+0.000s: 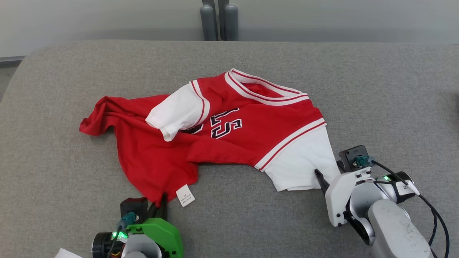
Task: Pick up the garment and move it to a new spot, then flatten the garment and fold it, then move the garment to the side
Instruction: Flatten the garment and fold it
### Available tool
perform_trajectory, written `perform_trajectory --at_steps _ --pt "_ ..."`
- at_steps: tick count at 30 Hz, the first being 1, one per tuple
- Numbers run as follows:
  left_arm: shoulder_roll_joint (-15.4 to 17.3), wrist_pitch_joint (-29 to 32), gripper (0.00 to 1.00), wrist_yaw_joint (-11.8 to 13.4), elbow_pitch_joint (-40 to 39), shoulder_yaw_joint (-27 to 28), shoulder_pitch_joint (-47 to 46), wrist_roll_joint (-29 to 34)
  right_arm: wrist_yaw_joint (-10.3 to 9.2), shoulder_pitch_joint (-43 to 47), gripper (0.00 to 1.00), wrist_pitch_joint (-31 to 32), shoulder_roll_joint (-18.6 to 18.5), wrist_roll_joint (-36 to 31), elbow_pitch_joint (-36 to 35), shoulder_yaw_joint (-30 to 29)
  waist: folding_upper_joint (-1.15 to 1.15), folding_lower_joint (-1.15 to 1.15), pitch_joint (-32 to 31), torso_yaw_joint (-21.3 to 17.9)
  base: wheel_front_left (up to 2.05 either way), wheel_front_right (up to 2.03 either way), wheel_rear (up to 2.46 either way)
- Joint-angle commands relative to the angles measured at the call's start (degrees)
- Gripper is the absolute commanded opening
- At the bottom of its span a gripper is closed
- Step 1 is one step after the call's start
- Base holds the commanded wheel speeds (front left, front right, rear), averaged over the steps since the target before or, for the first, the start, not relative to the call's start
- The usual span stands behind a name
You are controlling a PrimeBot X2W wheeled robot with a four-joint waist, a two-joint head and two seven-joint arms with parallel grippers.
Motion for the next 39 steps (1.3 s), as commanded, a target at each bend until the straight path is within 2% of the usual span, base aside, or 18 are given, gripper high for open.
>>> perform_trajectory --at_steps 1,6,7,8,10,14,18,21,23,25,28,30,34,36,39 --pt "0.2 0.7 0.0 -0.4 1.7 -0.4 0.3 -0.4 -0.22 2.7 1.0 1.8 -0.5 -0.3 1.9 -0.1 0.0 0.0 0.1 0.1 0.0 0.0 0.0" --pt "0.2 0.6 0.0 -0.9 2.7 -1.0 -0.4 -0.9 -0.02 2.9 1.0 4.2 1.3 2.0 4.8 2.2 0.0 0.0 -0.2 0.7 0.0 0.0 0.0" --pt "0.2 0.5 0.0 -1.0 2.7 -1.0 -0.5 -1.1 0.1 2.7 0.37 3.3 2.0 3.6 5.0 2.9 0.0 0.0 -0.5 0.9 0.0 0.0 0.0" --pt "0.4 0.5 0.0 -1.0 2.6 -0.9 -0.5 -1.1 0.17 2.5 0.0 2.3 2.8 5.8 4.6 3.4 0.0 0.0 -0.8 1.0 0.0 0.0 0.0" --pt "0.8 0.4 0.0 -1.2 1.6 -0.3 0.1 -2.0 0.2 2.0 0.0 1.1 3.3 10.5 3.4 4.0 0.0 0.0 -1.6 0.9 0.0 0.0 0.0" --pt "1.8 1.4 0.0 -2.4 -4.9 1.2 1.8 -4.1 -0.14 0.5 0.0 -2.6 1.0 19.6 -3.4 -0.2 0.0 0.0 -3.1 0.3 0.0 0.0 0.0" --pt "3.7 5.2 0.0 -4.2 -18.9 2.8 4.5 -7.6 -0.13 1.2 0.0 -2.9 -1.8 29.7 -15.8 -4.7 0.0 0.0 -4.0 -0.7 0.0 0.0 0.0" --pt "6.2 10.3 0.0 -4.7 -33.4 4.4 5.3 -10.3 -0.11 0.9 0.0 -1.8 -3.8 36.8 -28.2 -10.8 0.0 0.0 -3.6 -1.7 0.0 0.0 0.0" --pt "7.7 14.1 0.0 -4.4 -42.7 5.1 4.0 -11.7 -0.11 -0.9 0.0 -0.4 -3.5 40.5 -35.4 -15.2 0.0 0.0 -2.5 -2.3 0.0 0.0 0.0" --pt "9.3 18.3 0.0 -4.6 -50.3 5.9 0.9 -13.2 -0.12 -3.4 0.0 2.2 -3.6 42.5 -41.0 -19.0 0.0 0.0 -0.9 -3.0 0.0 0.0 0.0" --pt "11.3 24.2 0.0 -5.0 -56.0 7.0 -6.7 -15.1 -0.12 -10.1 0.0 6.9 -3.8 43.1 -44.2 -23.0 0.0 0.0 2.3 -3.7 0.0 0.0 0.0" --pt "11.3 27.8 0.0 -5.6 -56.3 6.7 -13.9 -17.2 -0.11 -16.6 0.0 9.8 -4.5 40.7 -43.6 -24.7 0.0 0.0 5.4 -3.9 0.0 0.0 0.0" --pt "11.1 33.6 0.0 -6.7 -48.0 5.3 -30.6 -18.8 -0.11 -32.4 0.0 12.0 -3.9 34.5 -35.7 -25.9 0.0 0.0 11.2 -4.4 0.0 0.0 0.0" --pt "10.1 33.7 0.0 -6.9 -40.6 5.1 -38.9 -18.0 -0.11 -39.8 0.0 10.8 -3.0 30.6 -29.6 -25.5 0.0 0.0 13.4 -4.7 0.0 0.0 0.0" --pt "8.2 29.0 0.0 -6.1 -28.4 6.1 -50.8 -15.5 -0.11 -50.5 0.0 5.6 -0.4 25.8 -20.3 -25.1 0.0 0.0 15.8 -5.4 0.0 0.0 0.0"
